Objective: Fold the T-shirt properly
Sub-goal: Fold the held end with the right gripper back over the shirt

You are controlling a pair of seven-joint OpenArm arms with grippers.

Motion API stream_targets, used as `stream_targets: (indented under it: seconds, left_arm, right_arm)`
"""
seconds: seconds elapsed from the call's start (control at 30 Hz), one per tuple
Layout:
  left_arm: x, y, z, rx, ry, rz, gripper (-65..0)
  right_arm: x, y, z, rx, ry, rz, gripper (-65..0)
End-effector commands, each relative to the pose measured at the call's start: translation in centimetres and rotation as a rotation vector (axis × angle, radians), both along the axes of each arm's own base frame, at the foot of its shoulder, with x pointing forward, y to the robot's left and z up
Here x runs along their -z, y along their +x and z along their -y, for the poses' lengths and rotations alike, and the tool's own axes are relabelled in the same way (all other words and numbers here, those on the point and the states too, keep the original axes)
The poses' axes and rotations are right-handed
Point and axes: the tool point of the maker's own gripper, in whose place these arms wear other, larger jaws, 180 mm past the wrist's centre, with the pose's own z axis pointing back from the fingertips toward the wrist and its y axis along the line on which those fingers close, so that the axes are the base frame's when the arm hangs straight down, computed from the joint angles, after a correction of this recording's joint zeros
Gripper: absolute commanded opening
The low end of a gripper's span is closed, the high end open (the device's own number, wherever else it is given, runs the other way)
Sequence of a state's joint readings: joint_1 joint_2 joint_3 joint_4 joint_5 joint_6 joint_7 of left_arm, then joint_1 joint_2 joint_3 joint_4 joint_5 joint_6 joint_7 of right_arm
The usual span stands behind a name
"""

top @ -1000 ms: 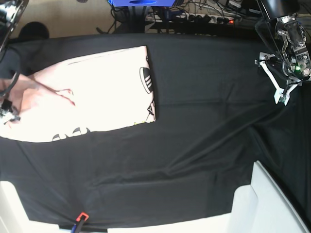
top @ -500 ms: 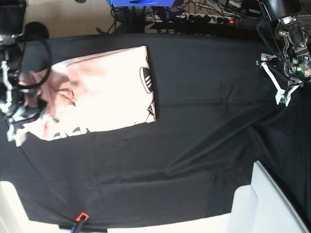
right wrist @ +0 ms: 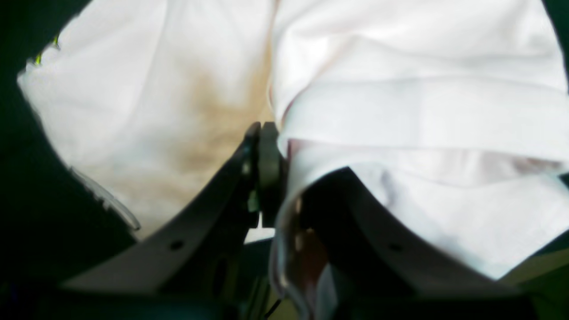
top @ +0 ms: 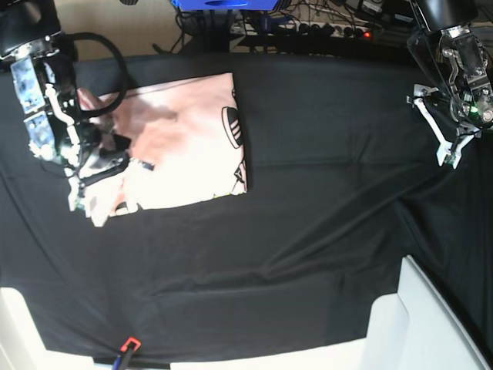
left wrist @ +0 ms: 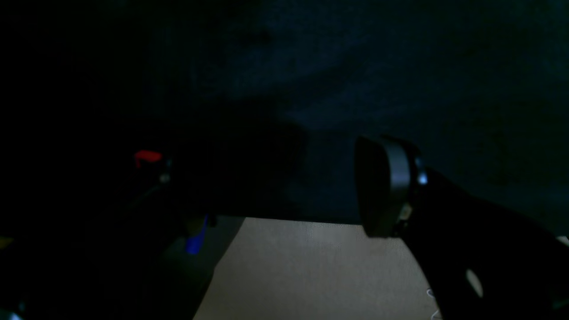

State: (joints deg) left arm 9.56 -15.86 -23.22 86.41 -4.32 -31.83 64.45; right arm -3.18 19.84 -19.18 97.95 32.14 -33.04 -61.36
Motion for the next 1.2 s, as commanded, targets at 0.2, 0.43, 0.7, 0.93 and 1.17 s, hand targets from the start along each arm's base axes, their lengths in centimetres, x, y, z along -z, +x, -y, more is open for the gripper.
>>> stream_targets:
  seconds: [0.2,0.43,0.7,0.93,1.17]
  left_arm:
    - [-1.1,0.8,-0.9,0.009,0.031,0.025,-19.1]
    - [-1.1,0.9,-0.9,0.007,0.029,0.026,-19.1]
    - [-1.1,0.9,-0.9,0.007,0.029,0.028,-19.1]
    - [-1.0,0.9,-0.8,0.008,0.027,0.026,-19.1]
    - [-1.0,1.0,-0.8,0.011,0.026,0.027,-19.1]
  right_arm:
    - [-1.9,0.8,-2.4,-0.017,0.033,0.054,-64.9]
    - [-2.3,0.8,-4.7,-0.054,0.067,0.049,-64.9]
    - [-2.2,0.2,-7.6,-0.126,0.071,0.036,-64.9]
    - [-2.5,0.8,-8.7,-0.176,0.062,0.05,-64.9]
    - [-2.0,0.6,-9.3,-0.209,0.047,0.034,-63.5]
